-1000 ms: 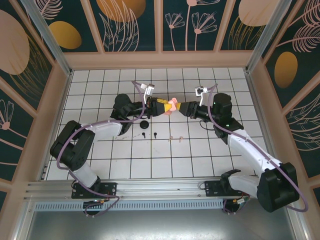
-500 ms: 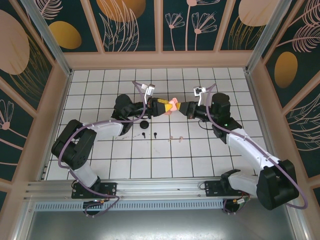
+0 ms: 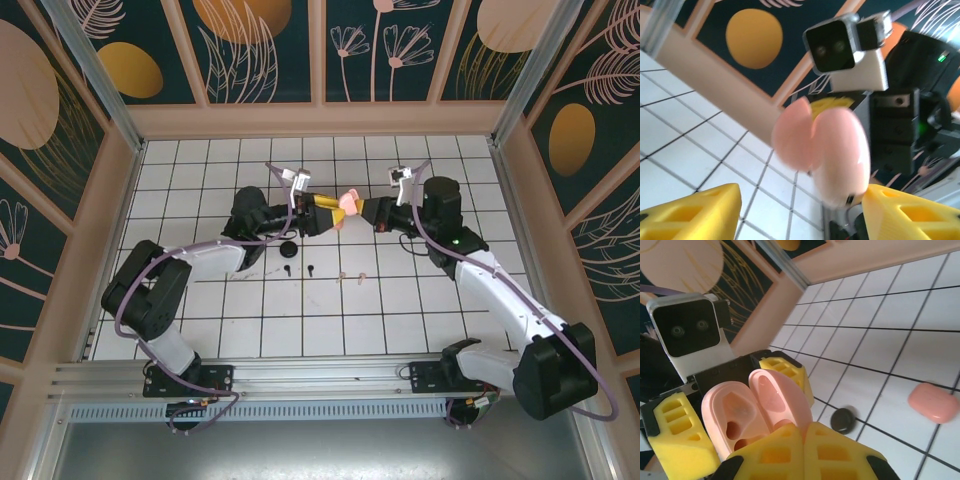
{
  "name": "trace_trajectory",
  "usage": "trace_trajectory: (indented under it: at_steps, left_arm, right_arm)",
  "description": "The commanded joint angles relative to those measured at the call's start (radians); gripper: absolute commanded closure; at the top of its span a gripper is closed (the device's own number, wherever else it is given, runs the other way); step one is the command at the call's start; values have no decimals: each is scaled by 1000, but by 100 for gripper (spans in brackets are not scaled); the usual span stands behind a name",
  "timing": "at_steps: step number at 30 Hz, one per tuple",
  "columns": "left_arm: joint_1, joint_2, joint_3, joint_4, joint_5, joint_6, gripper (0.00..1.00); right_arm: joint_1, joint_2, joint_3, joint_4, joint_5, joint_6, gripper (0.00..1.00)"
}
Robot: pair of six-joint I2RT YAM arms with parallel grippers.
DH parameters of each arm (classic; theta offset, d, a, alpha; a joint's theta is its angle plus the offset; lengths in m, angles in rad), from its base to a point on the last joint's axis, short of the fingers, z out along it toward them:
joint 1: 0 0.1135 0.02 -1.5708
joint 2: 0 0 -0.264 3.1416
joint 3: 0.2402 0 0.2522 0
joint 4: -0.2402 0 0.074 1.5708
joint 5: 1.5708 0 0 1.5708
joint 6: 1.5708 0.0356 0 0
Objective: Insert wireless bluetooth earbuds into charging case
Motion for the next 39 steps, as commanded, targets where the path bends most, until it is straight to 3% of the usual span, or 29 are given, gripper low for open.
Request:
trace_trajectory:
  at_steps: [1,7,16,28,39]
  left_arm:
    - [40,-92,73,-291,11,234,30]
    - [59,-98,322,-988,85,692,26]
    - [62,12,583,-1528,100,1032,29]
    - [62,122,745,-1743,201,1163,34]
    - [62,167,781,-1761,251,1175,36]
  right_arm:
    - [-15,3,77,-155,76,-126,100]
    - [-13,64,149,-308,126,-308,100]
    - [-10,160,273,-460,46,-507,100]
    - [34,198,308,-467,-15,-553,100]
    - [112,244,358,-453,21,-540,100]
